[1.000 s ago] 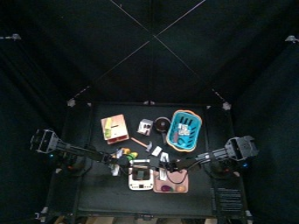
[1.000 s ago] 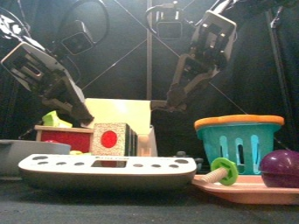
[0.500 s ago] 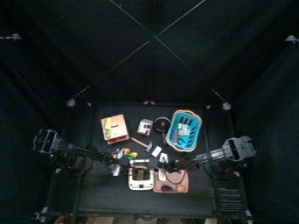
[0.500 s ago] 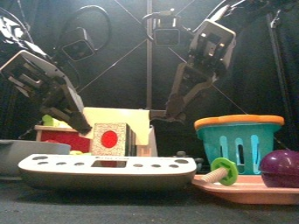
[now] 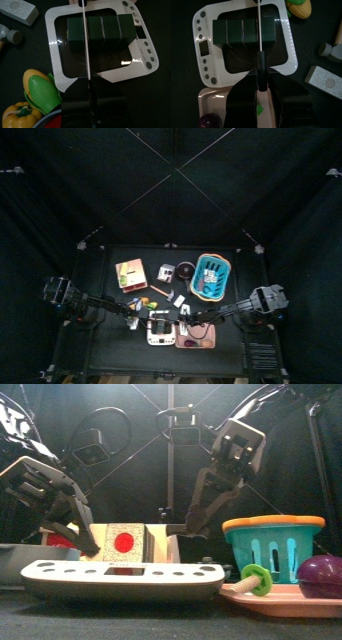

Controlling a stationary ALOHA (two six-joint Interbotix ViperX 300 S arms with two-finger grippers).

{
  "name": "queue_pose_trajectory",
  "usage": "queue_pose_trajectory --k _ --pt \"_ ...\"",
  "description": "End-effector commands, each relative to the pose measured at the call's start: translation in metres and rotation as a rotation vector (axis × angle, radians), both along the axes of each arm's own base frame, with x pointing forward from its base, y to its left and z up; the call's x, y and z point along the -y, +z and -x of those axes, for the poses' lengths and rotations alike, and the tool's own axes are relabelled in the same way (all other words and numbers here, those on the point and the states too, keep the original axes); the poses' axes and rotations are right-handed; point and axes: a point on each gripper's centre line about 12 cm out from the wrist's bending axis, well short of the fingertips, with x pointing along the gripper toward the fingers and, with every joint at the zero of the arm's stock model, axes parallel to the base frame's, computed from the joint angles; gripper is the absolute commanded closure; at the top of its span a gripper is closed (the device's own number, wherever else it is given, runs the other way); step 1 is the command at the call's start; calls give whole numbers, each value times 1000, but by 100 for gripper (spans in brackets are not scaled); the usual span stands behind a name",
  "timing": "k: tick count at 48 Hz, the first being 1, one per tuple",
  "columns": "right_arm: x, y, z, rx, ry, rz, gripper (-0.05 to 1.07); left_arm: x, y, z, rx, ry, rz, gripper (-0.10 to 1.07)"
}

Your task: Cut sushi roll

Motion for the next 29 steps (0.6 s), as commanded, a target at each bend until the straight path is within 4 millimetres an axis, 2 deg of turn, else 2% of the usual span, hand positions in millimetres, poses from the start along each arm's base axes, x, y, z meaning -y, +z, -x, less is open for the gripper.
queue_pose_trajectory --k 1,7,29 --pt "1 4 2 -16 -6 15 55 0 0 -1 -7 1 -5 72" --pt "9 10 9 -72 -40 58 55 0 0 -2 -8 1 -5 72" --pt "11 14 2 -18 0 93 55 -10 4 -8 -8 34 -12 72"
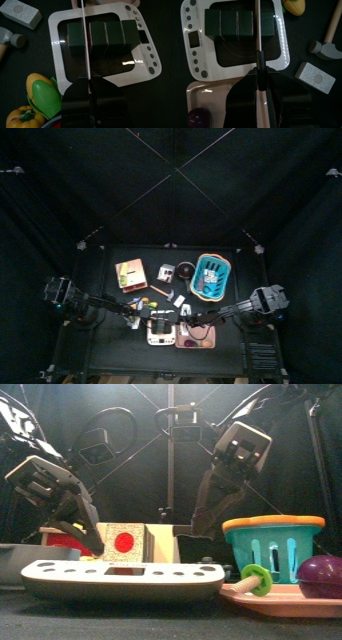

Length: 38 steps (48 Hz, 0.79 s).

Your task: Cut sushi roll

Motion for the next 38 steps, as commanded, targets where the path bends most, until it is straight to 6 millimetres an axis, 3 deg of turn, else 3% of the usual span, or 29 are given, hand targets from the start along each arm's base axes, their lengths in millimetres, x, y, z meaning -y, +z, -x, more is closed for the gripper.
queue_pose_trajectory --k 1,18,38 --pt "2 11 -1 30 -2 -4 55 -2 1 0 -8 8 -5 72" --pt "8 13 -2 51 -10 -8 55 -5 7 -4 -10 14 -23 72" --pt "6 41 -1 150 39 5 55 -1 52 -2 133 1 -9 72"
